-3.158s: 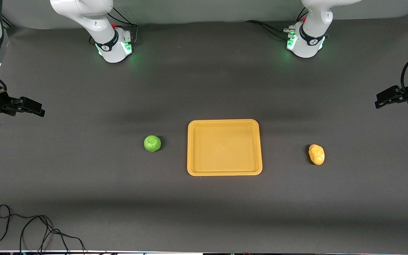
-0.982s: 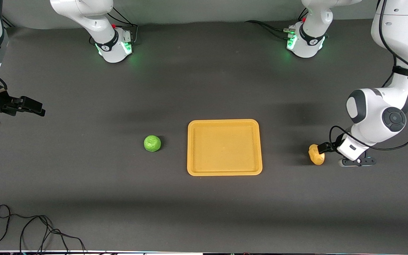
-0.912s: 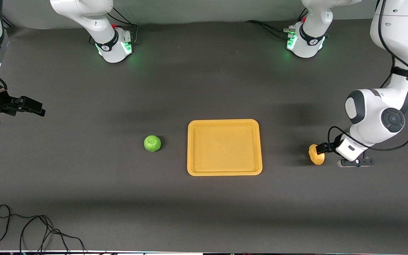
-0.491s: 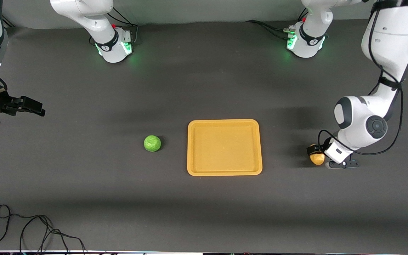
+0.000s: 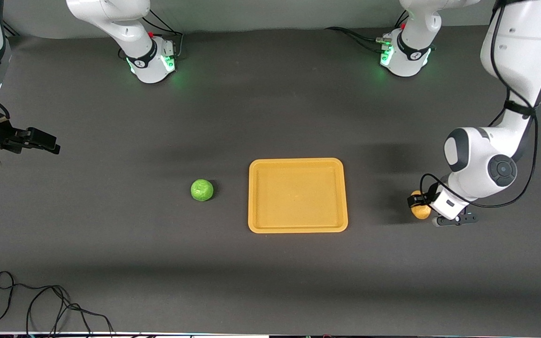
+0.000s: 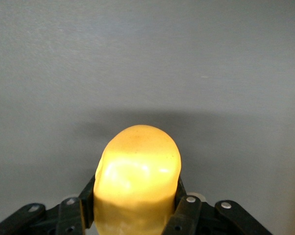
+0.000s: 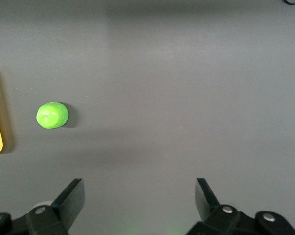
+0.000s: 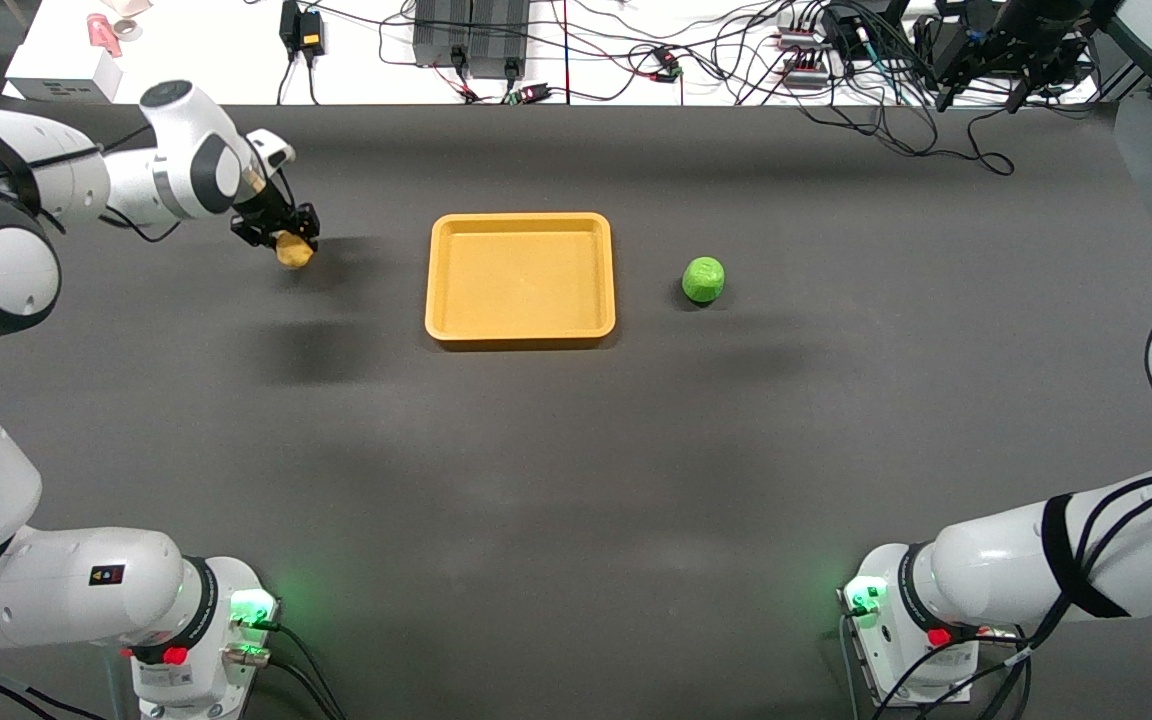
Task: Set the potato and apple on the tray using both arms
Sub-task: 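Carry the potato onto the tray while the right gripper reaches the apple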
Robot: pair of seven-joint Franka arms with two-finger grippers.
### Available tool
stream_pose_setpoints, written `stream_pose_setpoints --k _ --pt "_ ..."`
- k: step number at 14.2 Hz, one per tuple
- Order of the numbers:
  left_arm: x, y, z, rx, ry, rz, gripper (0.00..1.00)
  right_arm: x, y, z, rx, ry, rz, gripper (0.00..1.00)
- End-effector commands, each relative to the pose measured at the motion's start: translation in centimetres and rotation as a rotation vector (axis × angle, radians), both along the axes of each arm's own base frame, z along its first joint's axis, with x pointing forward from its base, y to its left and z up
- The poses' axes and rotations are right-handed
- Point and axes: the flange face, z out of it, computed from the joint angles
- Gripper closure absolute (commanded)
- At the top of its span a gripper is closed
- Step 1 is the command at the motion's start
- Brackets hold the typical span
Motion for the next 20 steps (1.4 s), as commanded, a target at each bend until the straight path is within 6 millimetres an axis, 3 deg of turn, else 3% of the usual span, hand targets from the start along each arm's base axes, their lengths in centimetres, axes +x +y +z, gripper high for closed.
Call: stream_pose_setpoints --k 1,2,4,6,8,10,11,13,15,17,18,19,20 --pt "0.5 -5.5 4.9 -0.034 0.043 0.099 0.82 -0.2 0.1 0.4 0.017 0.001 0.012 0.0" --pt "0.9 -8.2 6.0 -0.049 0.042 0.141 0.81 -0.2 0.7 0.4 0.017 0.0 0.017 0.0" --pt "0.1 -13.7 6.0 -0.054 0.053 0.171 0.8 0.0 3.8 0.7 0.017 -0.014 0.058 0.0" --pt "-1.1 -18.0 3.6 -0.053 0.079 0.123 0.81 0.0 7.4 1.1 0.014 -0.029 0.062 0.0" --pt "-2.5 -22.8 1.5 -0.063 0.058 0.1 0.81 0.6 12.9 1.1 0.011 -0.044 0.054 0.0" --pt "-3.5 -26.0 -1.0 -0.074 0.034 0.1 0.78 1.1 18.1 0.7 0.009 -0.051 0.035 0.0" --pt "-4.0 -27.1 -2.2 -0.081 0.026 0.108 0.77 1.0 20.7 0.3 0.007 -0.05 0.038 0.0" --pt "-4.1 -27.3 -3.6 -0.073 0.011 0.1 0.68 0.5 24.7 -0.7 0.002 -0.043 0.021 0.0" --pt "-4.2 -27.0 -3.9 -0.055 0.014 0.085 0.63 0.6 26.1 -1.7 0.011 -0.061 0.033 0.0" --pt "-3.9 -26.4 -3.6 -0.056 0.011 0.094 0.56 0.6 26.8 -4.3 0.008 -0.051 0.046 0.0" --pt "-3.7 -26.5 -3.3 -0.057 0.006 0.091 0.21 0.6 26.9 -5.9 0.009 -0.052 0.052 0.0" --pt "-3.6 -26.6 -2.9 -0.059 0.001 0.093 0.0 0.6 26.8 -8.2 0.008 -0.048 0.058 0.0" --pt "-3.5 -26.8 -2.5 -0.061 -0.003 0.093 0.0 0.5 26.8 -10.2 0.008 -0.048 0.057 0.0"
